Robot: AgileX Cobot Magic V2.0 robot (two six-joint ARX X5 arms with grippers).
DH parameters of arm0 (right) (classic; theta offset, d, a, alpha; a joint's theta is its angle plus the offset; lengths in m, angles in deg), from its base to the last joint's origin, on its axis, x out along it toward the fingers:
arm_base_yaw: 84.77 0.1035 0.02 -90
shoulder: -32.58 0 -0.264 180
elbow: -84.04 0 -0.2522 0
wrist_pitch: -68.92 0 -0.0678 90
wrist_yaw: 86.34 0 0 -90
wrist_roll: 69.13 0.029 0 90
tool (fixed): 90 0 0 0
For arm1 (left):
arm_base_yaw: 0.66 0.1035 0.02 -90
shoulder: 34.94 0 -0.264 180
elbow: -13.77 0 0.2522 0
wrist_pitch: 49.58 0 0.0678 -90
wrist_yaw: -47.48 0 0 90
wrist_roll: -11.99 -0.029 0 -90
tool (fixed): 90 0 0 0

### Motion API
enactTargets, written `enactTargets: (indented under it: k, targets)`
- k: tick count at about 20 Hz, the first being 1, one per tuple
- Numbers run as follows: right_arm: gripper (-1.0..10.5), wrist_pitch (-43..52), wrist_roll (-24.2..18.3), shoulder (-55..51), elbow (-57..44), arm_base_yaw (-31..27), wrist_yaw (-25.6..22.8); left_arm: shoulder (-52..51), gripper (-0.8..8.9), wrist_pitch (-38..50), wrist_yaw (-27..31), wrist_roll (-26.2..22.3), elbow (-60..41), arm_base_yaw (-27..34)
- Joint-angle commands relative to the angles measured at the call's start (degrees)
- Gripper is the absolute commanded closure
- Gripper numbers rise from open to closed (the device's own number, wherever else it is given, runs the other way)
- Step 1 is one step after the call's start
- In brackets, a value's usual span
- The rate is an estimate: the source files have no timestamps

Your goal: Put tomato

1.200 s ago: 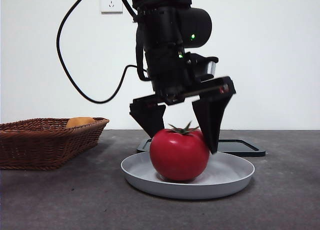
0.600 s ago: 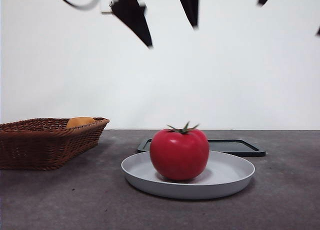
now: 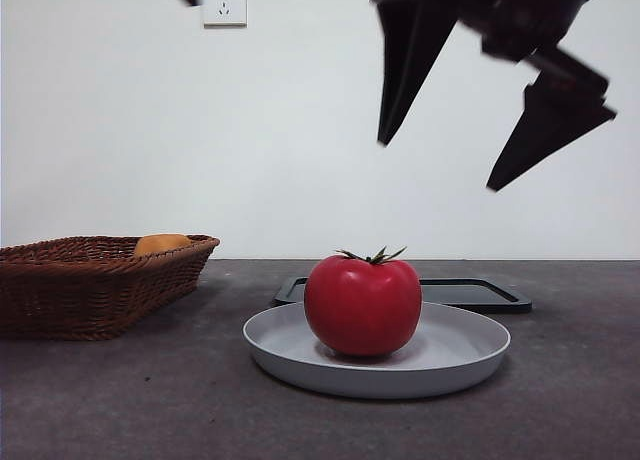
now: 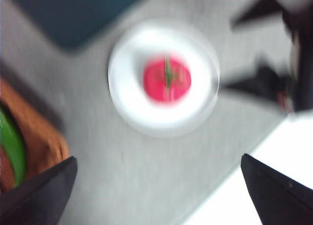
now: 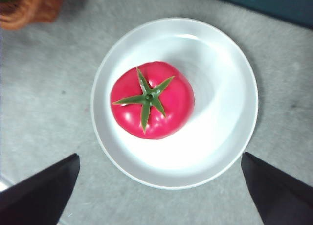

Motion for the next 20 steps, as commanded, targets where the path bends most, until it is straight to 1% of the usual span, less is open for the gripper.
enactTargets:
  k: [1, 4, 7, 9, 10, 13, 18, 20]
  targets:
    - [2.8, 0.48, -0.92, 4.09, 2.47, 1.03, 0.0, -5.05, 2.2, 5.01, -0.35, 1.9, -10.27, -0.94]
    - [2.7, 0.46, -1.81, 9.27, 5.01, 1.73, -0.02, -12.37, 2.2, 8.63, -0.33, 3.28, -21.35, -0.94]
    - [2.7, 0.55, -2.1, 14.43, 7.74, 2.86, -0.26, -17.97, 2.2, 10.64, -0.33, 4.85, -27.82, -0.94]
    - [2.7, 1.11, -2.4, 17.77, 9.53, 3.74, -2.12, -21.24, 2.2, 12.02, -0.33, 5.9, -30.84, -0.94]
    - [2.7, 1.22, -2.99, 19.3, 10.25, 4.04, -2.97, -22.67, 2.2, 12.74, -0.33, 6.16, -32.04, -0.94]
    - [2.7, 1.38, -3.32, 23.26, 11.41, 4.39, -3.04, -26.77, 2.2, 14.67, -0.33, 6.27, -35.12, -0.94]
    - [2.7, 1.31, -3.43, 26.51, 11.41, 4.81, -2.78, -29.27, 2.2, 14.73, -0.33, 6.27, -35.41, -0.94]
    - [3.0, 0.87, -3.56, 26.8, 11.41, 4.92, -2.34, -29.29, 2.2, 14.69, -0.31, 6.23, -35.41, -0.94]
